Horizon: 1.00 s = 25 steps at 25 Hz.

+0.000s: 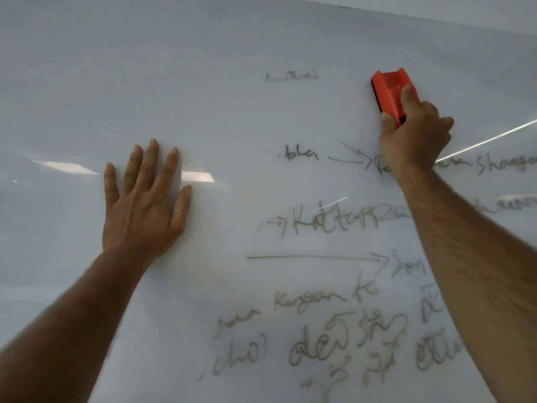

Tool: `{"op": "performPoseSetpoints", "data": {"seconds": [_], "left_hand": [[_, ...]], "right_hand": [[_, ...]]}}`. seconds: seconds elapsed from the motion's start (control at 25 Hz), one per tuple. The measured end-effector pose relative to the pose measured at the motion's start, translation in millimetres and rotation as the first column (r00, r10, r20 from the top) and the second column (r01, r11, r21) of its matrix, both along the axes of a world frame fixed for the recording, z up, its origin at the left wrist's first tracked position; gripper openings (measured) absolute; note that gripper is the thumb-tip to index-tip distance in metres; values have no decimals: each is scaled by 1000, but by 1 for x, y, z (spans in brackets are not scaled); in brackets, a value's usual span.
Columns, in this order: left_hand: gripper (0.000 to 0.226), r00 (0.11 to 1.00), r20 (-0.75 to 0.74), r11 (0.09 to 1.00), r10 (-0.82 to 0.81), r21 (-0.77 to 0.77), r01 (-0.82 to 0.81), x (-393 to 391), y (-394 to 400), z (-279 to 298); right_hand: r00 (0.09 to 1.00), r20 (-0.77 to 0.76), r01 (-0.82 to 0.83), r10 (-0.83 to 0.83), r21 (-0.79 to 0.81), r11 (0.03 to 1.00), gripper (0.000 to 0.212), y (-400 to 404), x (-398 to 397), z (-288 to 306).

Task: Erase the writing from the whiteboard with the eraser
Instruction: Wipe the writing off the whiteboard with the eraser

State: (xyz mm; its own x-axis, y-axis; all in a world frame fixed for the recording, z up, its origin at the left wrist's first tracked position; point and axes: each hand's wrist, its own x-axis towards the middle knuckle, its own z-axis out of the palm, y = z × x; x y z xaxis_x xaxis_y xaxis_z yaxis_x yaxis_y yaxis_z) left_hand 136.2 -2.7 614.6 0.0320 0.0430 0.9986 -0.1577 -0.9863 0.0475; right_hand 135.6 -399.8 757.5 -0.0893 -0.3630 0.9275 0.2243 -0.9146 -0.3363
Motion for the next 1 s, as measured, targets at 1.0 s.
{"op": "performPoseSetpoints", "data": {"seconds": [1.0], "left_hand": [[71, 1000, -14, 1000, 1, 29, -1, -1, 1, -1]], "right_hand": [[987, 155, 106, 33, -800, 591, 48, 100, -1, -84]]}}
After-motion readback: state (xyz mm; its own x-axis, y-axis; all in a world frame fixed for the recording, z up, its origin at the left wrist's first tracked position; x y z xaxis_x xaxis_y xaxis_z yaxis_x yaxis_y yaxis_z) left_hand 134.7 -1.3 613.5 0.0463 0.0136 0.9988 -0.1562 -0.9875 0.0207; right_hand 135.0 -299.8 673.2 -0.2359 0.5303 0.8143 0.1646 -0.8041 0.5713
